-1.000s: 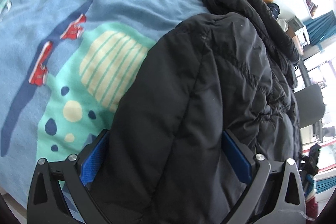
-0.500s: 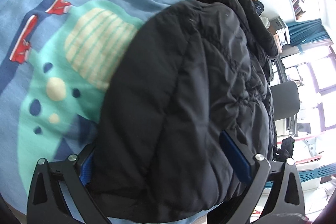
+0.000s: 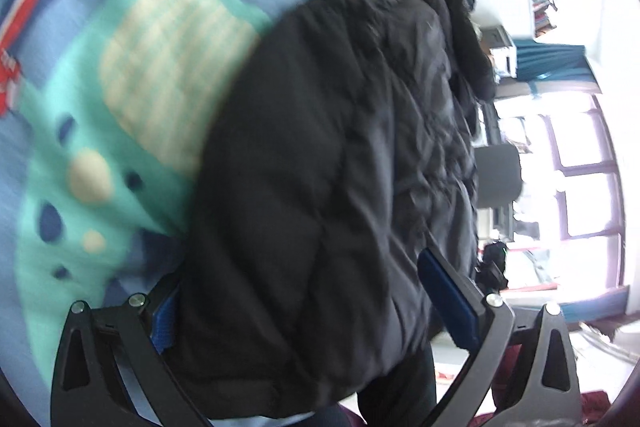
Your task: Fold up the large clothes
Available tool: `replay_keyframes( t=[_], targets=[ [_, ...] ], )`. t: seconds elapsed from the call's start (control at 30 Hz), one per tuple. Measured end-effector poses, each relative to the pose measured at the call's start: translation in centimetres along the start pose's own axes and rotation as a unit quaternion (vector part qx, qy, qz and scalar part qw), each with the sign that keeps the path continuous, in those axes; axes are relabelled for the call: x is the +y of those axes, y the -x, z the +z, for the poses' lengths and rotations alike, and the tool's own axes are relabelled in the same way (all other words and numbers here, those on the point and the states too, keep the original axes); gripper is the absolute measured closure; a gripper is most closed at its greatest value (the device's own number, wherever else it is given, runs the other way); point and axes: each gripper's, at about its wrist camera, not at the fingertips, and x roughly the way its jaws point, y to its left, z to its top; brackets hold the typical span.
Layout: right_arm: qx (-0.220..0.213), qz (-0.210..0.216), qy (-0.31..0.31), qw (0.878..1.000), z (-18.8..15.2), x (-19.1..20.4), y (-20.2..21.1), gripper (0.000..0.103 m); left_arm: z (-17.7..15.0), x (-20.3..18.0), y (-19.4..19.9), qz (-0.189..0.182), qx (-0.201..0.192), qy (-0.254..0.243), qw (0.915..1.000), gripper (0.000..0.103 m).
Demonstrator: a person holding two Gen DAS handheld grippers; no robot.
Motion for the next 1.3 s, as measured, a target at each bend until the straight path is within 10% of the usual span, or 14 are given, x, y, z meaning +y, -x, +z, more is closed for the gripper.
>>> replay_keyframes(
  t=[0.6,0.83,1.0,1.3],
  targets=[
    [-0.023,0.034,-0.008,0.999,-1.2,2.0,-1.1,0.004,-3.9,-2.8,-2.4,-0.026,-0.043,0.014,0.9986,0.005],
    [-0.032,0.035,-0.016,0.999,-1.3,2.5,-1.0,0.028,-5.0,-4.5,-2.5,0.018,-0.053,0.003,0.9984,0.047],
    [-0.03,0.035,-0.016,0.999,-1.8,2.2,-0.7,0.029,-5.5,-5.6,-2.5,0.032,-0.066,-0.003,0.9973,0.057],
    [-0.064,0.038,0.0,0.997,-2.4,3.9,0.7,0.065,-5.8,-8.5,-0.6,0.033,-0.107,-0.019,0.9935,0.079]
  ],
)
